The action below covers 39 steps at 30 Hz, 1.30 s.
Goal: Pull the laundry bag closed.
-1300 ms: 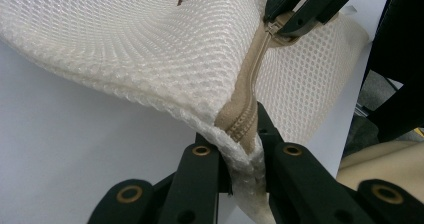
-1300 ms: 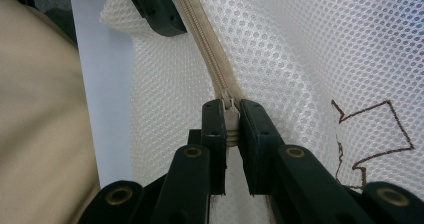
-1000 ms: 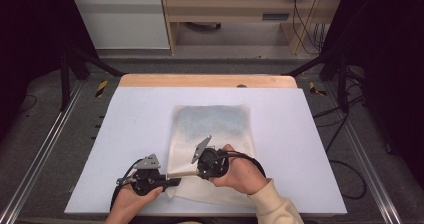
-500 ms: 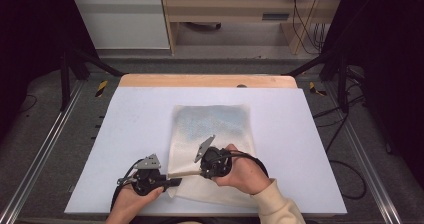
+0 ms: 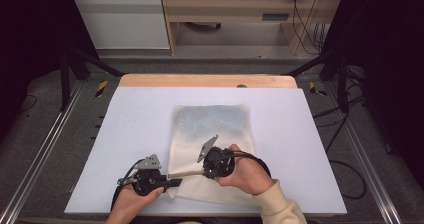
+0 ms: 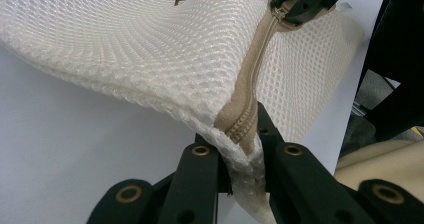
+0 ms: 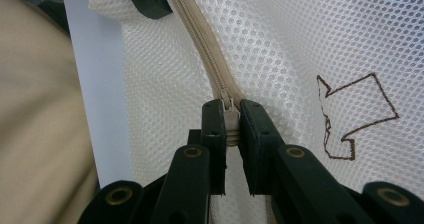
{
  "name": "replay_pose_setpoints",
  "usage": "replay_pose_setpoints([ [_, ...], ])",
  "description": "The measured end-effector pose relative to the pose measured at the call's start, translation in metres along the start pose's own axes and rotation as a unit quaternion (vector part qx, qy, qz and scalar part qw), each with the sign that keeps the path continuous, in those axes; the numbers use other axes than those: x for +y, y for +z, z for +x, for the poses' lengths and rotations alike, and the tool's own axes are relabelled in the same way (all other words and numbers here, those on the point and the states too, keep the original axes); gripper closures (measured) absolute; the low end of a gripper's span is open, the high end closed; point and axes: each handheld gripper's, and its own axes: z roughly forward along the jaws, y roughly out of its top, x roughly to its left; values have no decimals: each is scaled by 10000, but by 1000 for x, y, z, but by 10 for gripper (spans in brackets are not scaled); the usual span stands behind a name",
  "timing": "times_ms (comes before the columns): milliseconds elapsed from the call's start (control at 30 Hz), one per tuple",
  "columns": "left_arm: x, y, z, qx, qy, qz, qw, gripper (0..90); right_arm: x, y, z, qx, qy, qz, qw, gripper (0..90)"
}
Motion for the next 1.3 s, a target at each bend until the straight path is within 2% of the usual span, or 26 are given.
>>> replay_pose_setpoints([
  [733,-1,2,0,-39,-24,-14,10000,841,-12,-5,-3,-60,180,-25,9998,817],
  [1300,1,10,-6,16,104,47,9999,841,-23,-11,-5,-120,311,-65,9994,817],
])
